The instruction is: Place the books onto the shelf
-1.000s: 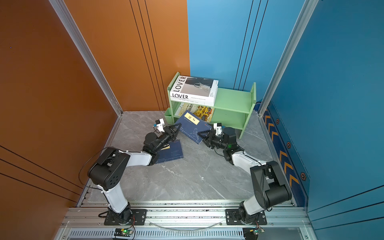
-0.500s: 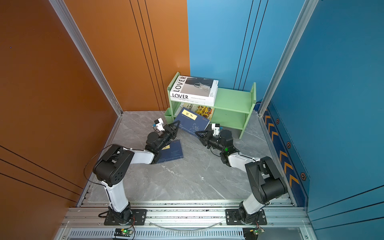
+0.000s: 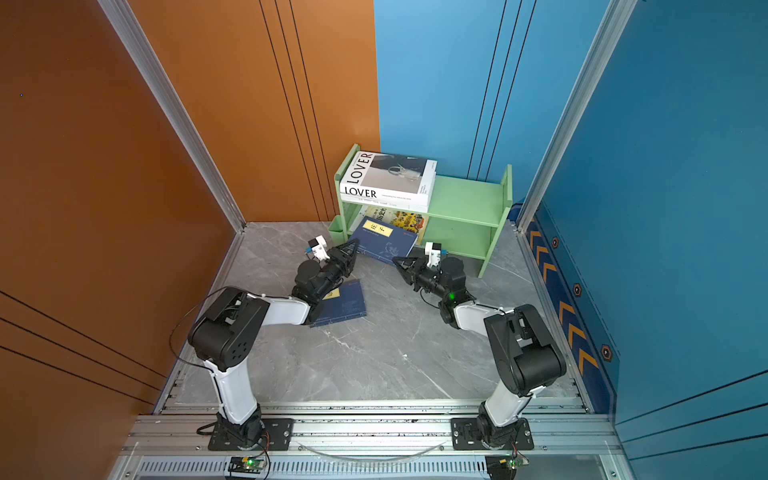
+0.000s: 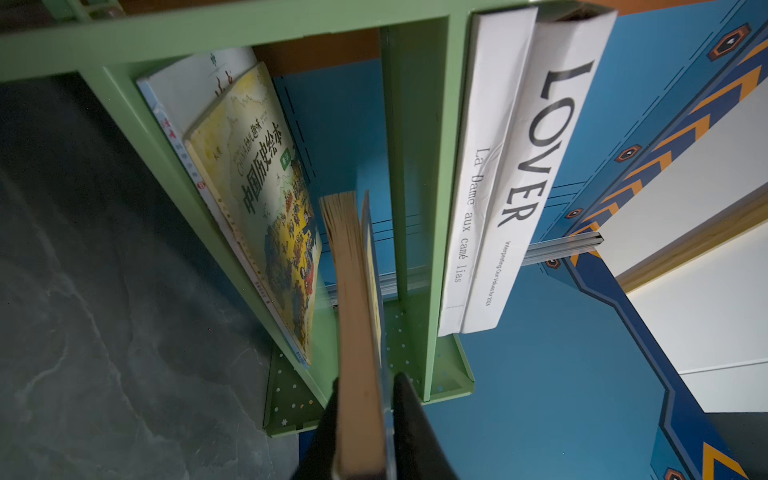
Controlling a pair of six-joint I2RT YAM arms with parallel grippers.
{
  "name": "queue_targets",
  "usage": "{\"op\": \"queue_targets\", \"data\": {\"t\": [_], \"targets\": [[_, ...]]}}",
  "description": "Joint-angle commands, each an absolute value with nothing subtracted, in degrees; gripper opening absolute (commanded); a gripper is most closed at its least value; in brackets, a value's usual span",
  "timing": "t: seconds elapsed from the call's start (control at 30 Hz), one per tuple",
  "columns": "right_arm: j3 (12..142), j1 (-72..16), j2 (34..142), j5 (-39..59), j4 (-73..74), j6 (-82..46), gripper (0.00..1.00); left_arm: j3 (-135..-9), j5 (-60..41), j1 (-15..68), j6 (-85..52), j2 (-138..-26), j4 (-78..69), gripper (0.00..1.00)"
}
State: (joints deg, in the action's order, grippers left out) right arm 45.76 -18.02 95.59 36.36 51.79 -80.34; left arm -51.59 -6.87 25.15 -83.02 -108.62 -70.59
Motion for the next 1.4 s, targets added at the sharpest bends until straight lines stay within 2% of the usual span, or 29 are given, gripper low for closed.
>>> {"op": "queue_targets", "data": {"t": [0.0, 0.03, 0.23, 0.37, 0.93, 1.2, 1.37], "targets": [[50.4, -16.9, 96.5, 36.5, 44.0, -73.3, 0.12, -54.6, -8.4, 24.3, -81.3, -108.3, -67.3, 0.34], [51.5, -16.7, 96.5, 36.6, 42.1, -71.8, 0.11, -55.1, -8.7, 24.2, -81.1, -108.2, -65.9, 0.39], [54.6, -14.5, 99.0, 37.2, 40.9, -70.6, 0.11, -56.7, -11.0, 22.7, -80.0, -107.2, -60.7, 0.55], [55.9, -13.4, 101.5, 39.4, 44.6, -72.6, 0.11, -56.2, -12.0, 21.6, -79.2, -106.1, -58.1, 0.6], [57.0, -11.5, 103.5, 43.0, 49.9, -76.0, 0.11, -62.4, -20.0, 23.7, -77.8, -108.9, -53.0, 0.66], [57.3, -11.1, 104.0, 43.8, 51.4, -77.4, 0.11, -67.7, -18.0, 27.1, -79.1, -113.2, -52.3, 0.65], [57.3, -10.7, 103.3, 43.6, 51.6, -77.7, 0.11, -66.2, -15.2, 28.0, -77.5, -111.4, -50.4, 0.66]]}}
